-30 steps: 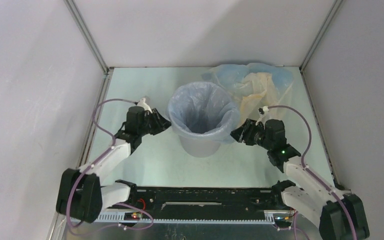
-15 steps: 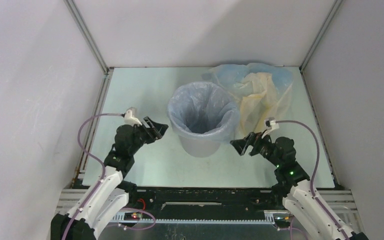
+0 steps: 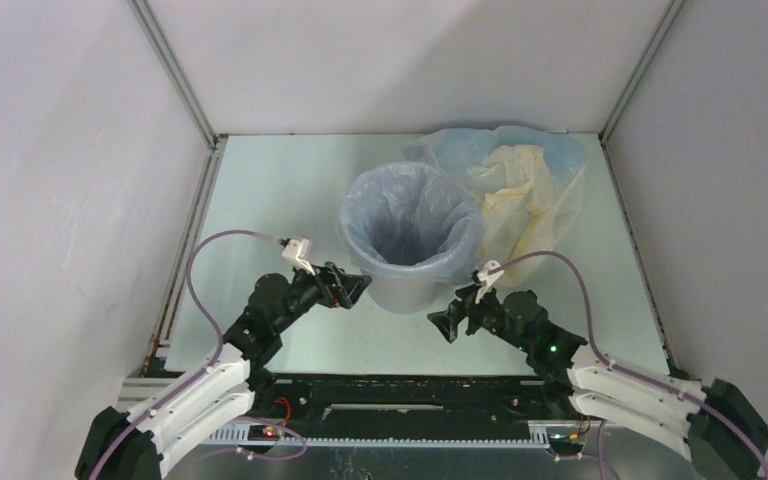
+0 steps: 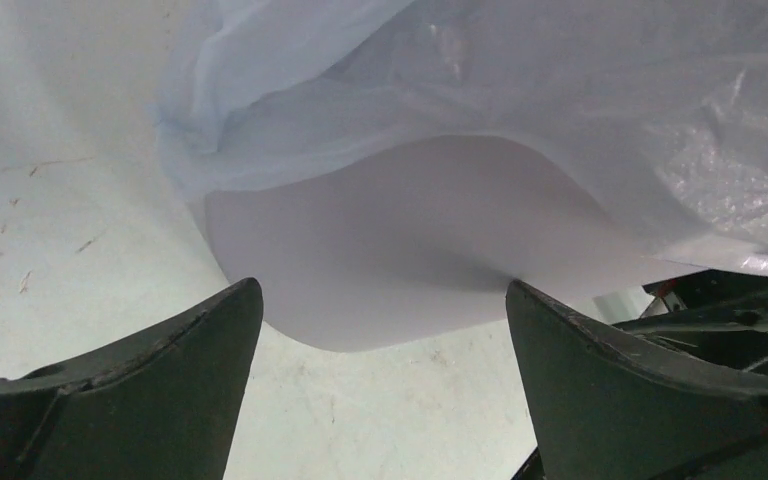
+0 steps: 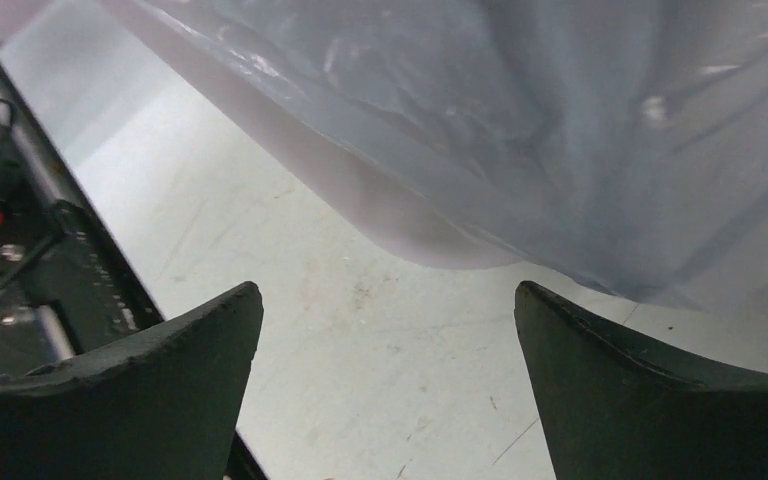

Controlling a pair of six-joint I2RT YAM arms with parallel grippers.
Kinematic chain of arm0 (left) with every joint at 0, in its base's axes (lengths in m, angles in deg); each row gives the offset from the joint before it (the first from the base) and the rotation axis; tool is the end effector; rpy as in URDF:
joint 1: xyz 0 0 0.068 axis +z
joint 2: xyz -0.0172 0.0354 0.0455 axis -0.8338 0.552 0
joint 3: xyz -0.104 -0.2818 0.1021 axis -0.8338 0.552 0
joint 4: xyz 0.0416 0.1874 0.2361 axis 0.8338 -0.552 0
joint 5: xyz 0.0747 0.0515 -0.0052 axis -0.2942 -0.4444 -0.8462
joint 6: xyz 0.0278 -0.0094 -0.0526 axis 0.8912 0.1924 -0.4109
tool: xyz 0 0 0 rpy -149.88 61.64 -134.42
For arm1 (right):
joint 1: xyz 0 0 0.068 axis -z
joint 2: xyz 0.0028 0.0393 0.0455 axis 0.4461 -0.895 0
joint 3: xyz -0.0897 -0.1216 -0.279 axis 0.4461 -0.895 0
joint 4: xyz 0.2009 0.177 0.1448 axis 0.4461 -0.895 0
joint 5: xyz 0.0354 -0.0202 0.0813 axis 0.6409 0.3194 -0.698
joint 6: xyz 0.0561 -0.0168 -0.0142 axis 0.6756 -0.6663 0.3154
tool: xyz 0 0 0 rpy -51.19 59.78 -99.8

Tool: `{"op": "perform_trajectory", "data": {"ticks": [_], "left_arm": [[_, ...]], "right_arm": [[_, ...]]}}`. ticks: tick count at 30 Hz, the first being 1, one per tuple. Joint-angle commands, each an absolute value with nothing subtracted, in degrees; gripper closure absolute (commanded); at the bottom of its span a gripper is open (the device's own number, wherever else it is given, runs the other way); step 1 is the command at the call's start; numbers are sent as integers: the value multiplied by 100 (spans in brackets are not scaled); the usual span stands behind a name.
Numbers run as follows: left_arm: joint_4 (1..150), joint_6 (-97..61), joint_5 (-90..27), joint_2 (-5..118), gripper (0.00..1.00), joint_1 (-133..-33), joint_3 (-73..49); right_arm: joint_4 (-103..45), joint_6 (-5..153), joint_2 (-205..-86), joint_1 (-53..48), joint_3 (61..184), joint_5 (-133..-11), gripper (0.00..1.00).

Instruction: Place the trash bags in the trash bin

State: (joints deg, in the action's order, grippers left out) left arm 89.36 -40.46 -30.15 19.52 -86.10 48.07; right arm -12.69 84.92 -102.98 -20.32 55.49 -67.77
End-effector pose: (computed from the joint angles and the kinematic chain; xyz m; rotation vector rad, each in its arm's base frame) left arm 0.1539 -0.0959 0.2103 0.0594 1.8479 -0.9358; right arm 0.1174 0.1295 0.1848 -0.5258 1.8348 0.8460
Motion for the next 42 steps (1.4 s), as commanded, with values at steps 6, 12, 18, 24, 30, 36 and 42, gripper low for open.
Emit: {"op": "perform_trajectory", "data": {"ticks": [6, 12, 18, 24, 30, 36, 42], "left_arm": [[9895, -3464, -4130, 2567, 0, -8884, 4560], [9474, -3664, -4375, 3452, 3, -8862, 3830], [9047, -3533, -4711, 2890, 1, -8857, 3825], [8381, -3309, -5288, 1975, 2, -8857, 4025], [7986, -3438, -6385, 1510, 0, -8785, 4217], [8050, -3969, -5544, 1399, 0, -7295, 4289], [8528, -3480, -6014, 1443, 0, -6927, 4295]], "right_arm": [[1101, 7724, -12312, -2368, 6275, -5522, 1], [2399, 7877, -13578, -1931, 6790, -5726, 5], [1822, 7913, -13162, -1555, 6816, -5972, 2], [332, 7667, -11947, -1137, 6637, -5635, 0], [-142, 7802, -10569, -259, 6178, -5622, 0], [-824, 7619, -10028, 414, 6232, -5797, 0], [-595, 7408, -10048, 654, 6125, -4905, 0]]}}
